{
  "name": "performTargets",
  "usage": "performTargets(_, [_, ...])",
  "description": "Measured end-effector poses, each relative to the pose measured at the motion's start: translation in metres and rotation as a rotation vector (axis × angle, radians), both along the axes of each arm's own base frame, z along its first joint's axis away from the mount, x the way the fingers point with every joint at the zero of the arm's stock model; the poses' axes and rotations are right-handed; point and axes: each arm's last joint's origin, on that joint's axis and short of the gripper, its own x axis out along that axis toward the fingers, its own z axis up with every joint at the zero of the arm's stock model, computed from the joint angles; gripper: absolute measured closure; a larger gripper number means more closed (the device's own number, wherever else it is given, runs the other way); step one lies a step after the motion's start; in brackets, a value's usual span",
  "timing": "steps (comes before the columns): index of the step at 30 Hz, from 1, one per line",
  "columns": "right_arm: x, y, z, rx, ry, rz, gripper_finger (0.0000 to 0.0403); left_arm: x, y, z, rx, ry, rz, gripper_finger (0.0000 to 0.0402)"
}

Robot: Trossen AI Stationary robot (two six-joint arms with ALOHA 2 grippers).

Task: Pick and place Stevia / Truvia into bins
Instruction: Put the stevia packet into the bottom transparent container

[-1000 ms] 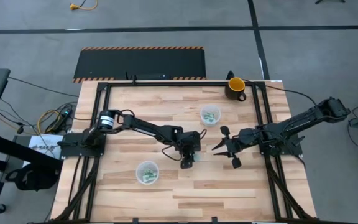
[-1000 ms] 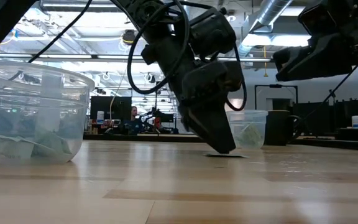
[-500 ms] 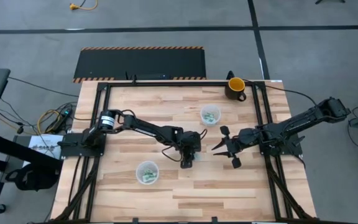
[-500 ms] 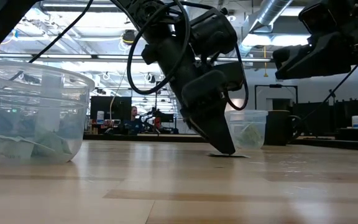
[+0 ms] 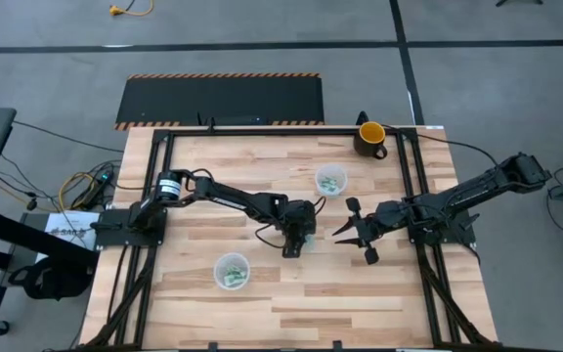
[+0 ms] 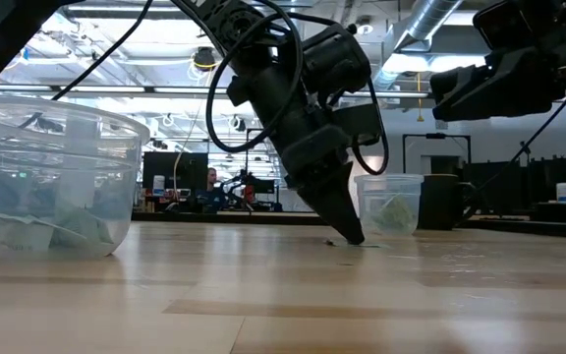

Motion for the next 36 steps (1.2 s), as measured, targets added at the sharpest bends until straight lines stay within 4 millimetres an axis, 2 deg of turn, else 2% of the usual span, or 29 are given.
performTargets(4, [0.0,0.0,0.0,0.0,0.0,0.0,0.031,0.0,0.0,0.0,0.011,0.0,0.005,0.0311])
performTargets(13, [0.0,0.0,0.0,0.0,0.0,0.0,0.031,0.0,0.001,0.0,0.015,0.001,0.009,0.0395])
performTargets(17, [0.0,0.0,0.0,0.0,0.002,0.0,0.031,0.002,-0.004,0.004,0.044,-0.003,-0.009,0.0393])
performTargets(25, [0.0,0.0,0.0,0.0,0.004,0.0,0.031,0.008,-0.02,0.03,0.275,0.097,-0.046,0.04])
performTargets(32, [-0.001,0.002,0.0,0.0,0.005,0.012,0.031,0.008,-0.016,0.052,0.262,0.158,-0.001,0.0401])
performTargets(36, [-0.002,0.005,0.0,0.0,0.006,0.026,0.031,-0.003,-0.019,0.07,0.266,0.186,0.053,0.0401])
